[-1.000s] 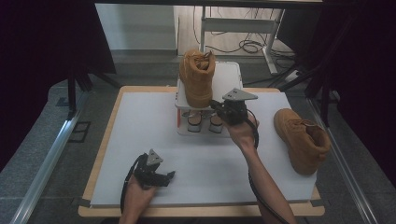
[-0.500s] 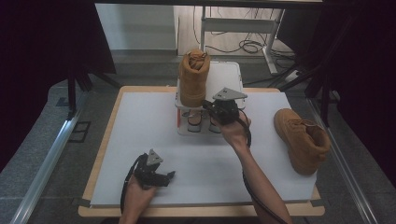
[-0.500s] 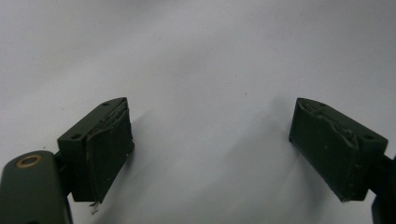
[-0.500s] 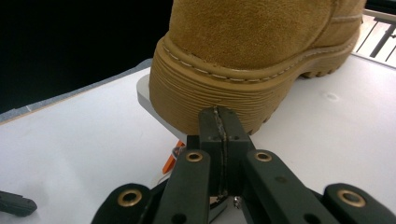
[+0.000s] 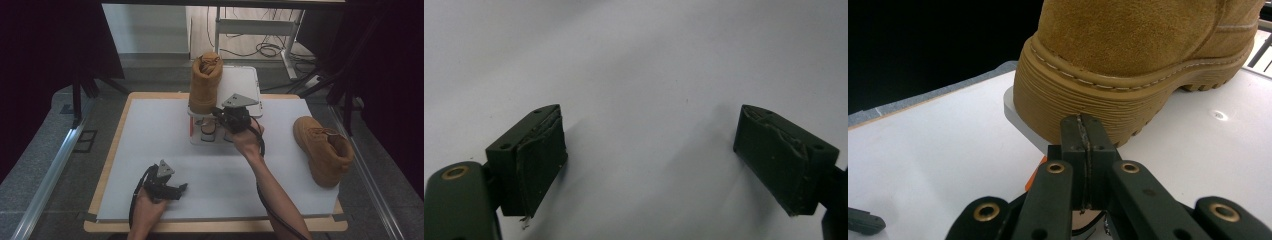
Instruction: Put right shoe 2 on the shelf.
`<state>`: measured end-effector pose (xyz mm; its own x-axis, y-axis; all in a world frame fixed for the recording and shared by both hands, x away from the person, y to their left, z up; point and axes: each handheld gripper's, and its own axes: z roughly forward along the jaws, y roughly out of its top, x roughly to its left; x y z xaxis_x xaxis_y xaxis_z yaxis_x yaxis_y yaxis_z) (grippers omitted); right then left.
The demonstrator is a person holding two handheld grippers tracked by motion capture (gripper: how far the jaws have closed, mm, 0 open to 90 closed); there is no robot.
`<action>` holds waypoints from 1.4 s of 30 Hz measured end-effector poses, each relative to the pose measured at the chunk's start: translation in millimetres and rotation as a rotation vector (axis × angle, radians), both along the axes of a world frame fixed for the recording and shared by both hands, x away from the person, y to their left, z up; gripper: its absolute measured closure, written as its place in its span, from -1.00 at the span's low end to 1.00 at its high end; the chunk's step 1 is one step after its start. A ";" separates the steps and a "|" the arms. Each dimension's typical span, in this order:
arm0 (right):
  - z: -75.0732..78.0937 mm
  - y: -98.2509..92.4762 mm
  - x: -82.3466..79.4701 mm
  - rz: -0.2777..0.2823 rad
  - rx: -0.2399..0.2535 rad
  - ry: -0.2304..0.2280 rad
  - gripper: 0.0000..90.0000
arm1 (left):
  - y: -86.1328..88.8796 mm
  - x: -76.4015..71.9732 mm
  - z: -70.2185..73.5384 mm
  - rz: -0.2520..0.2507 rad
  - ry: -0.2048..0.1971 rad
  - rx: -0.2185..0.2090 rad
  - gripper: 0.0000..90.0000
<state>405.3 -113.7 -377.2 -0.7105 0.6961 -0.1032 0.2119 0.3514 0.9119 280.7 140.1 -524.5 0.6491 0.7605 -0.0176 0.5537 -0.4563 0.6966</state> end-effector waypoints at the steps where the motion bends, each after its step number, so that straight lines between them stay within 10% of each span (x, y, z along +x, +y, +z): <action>1: 0.1 -0.1 -0.3 0.005 -0.005 -0.003 0.99 | 0.0 0.0 0.0 0.000 0.000 0.000 -0.71; 42: -2.4 -26.3 -30.6 0.034 -0.023 -0.036 -0.49 | -0.3 -0.1 -0.2 0.004 -0.001 -0.004 -0.71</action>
